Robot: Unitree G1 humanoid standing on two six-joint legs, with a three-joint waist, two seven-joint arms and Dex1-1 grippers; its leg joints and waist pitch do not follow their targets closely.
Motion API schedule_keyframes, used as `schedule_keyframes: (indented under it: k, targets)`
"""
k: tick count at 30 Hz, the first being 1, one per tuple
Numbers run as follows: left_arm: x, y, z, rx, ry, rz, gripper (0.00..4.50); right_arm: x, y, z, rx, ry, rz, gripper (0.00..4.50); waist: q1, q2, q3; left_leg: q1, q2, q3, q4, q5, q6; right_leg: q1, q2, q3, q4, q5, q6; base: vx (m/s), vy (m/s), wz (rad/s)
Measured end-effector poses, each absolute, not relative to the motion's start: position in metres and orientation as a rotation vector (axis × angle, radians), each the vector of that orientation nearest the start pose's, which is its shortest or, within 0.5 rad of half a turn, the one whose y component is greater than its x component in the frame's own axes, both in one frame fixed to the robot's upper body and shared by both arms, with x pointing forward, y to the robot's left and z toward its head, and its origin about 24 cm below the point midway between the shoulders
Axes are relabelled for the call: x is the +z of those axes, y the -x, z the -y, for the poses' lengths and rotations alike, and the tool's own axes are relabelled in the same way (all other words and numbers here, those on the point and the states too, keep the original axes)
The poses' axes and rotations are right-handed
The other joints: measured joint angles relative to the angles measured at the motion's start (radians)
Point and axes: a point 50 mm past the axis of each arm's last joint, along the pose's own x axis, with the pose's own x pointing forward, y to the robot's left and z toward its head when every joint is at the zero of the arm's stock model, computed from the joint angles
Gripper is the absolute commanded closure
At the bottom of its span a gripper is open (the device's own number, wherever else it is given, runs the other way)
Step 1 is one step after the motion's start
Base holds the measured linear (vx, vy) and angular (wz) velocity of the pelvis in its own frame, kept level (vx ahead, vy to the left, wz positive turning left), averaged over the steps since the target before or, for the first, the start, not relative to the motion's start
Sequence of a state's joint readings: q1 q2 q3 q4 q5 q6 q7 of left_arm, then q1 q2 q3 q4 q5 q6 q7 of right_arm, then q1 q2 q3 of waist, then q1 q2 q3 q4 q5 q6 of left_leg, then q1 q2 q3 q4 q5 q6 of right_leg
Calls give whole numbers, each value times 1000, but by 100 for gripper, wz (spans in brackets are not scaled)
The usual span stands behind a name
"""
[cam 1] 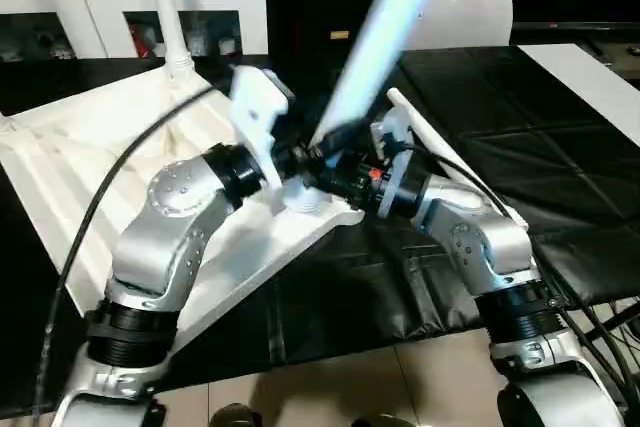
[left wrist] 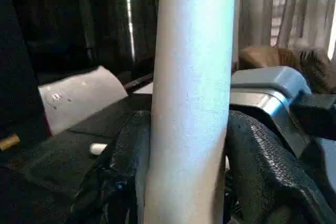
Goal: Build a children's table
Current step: Pick table leg
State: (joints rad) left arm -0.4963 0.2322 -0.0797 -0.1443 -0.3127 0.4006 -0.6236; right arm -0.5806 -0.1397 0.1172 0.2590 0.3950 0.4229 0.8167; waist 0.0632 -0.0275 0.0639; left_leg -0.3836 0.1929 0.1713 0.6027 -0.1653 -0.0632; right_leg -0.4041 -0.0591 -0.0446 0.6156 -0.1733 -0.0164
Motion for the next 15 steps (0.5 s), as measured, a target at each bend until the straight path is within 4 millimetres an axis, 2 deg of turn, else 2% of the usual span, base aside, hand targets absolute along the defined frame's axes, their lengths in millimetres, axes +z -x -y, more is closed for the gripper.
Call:
schedule_keyframes:
  k: [4,10,12,15]
  targets:
    - [173,-305,-102,-854,106,180,261,120,-324,74,1104,-190,-90,259,-5,0,0,0,0,0,0,0,0,0,0,-1,0,1,-1,0,0,0]
    - [172,-309,-107,-815,234,183,261,124,-326,74,1099,-176,-72,259,-6,-1,0,-1,0,0,0,0,0,0,0,-1,0,0,0,0,0,0]
    - [172,-309,-108,-812,246,184,261,125,-327,74,1100,-177,-71,203,-6,-1,0,-1,0,0,0,0,0,0,0,0,-1,0,0,0,0,0]
    - [172,-313,-123,-732,281,181,262,132,-328,73,1115,-176,-48,179,-7,-2,0,-1,0,0,0,0,0,0,0,0,-1,0,0,0,0,0]
